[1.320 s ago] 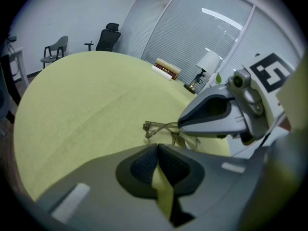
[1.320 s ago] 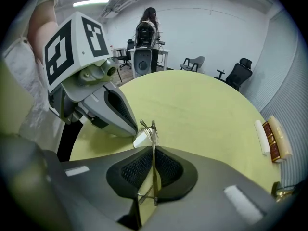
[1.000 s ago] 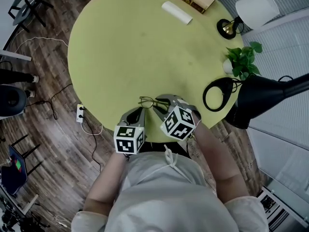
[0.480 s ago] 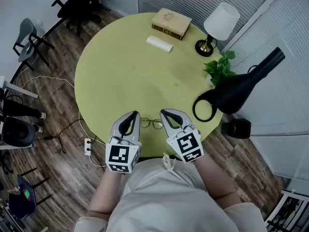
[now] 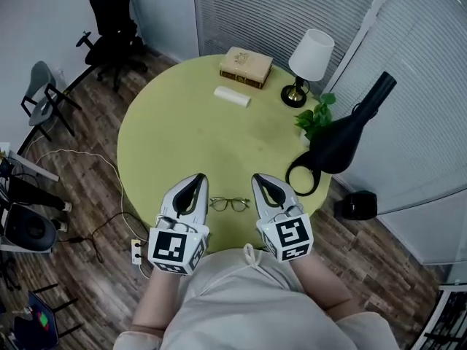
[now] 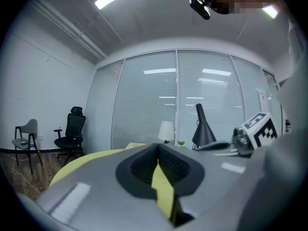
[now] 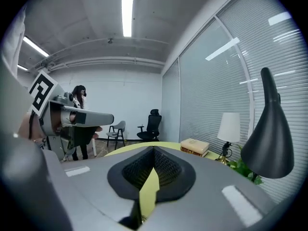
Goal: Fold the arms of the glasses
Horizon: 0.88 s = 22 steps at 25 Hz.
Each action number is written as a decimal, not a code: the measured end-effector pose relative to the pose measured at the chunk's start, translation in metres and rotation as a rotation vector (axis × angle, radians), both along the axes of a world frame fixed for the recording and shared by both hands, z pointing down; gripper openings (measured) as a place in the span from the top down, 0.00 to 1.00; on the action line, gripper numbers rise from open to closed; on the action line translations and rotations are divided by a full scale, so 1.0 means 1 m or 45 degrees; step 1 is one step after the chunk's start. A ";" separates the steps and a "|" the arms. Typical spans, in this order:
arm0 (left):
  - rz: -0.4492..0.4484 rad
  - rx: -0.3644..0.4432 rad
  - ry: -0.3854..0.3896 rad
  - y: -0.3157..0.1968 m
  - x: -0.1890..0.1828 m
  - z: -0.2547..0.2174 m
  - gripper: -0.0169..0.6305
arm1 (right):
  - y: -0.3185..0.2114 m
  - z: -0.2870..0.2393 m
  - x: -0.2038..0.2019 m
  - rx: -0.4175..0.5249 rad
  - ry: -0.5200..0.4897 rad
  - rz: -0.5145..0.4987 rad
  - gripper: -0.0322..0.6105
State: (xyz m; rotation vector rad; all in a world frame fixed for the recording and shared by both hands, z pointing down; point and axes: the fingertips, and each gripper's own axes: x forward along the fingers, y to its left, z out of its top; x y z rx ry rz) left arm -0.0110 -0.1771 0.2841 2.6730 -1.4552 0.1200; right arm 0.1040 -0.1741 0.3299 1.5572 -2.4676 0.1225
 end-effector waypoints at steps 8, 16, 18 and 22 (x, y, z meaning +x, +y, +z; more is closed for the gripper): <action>0.028 -0.011 0.000 0.008 -0.008 0.003 0.96 | 0.010 -0.003 -0.011 0.011 0.025 0.048 0.95; 0.042 -0.040 0.010 0.010 -0.015 0.014 0.96 | 0.016 0.005 -0.019 -0.010 0.049 0.087 0.95; 0.050 -0.046 0.013 0.009 -0.014 0.015 0.96 | 0.016 0.007 -0.019 -0.015 0.064 0.094 0.95; 0.059 -0.045 0.009 0.011 -0.017 0.016 0.96 | 0.020 0.006 -0.023 -0.007 0.098 0.106 0.95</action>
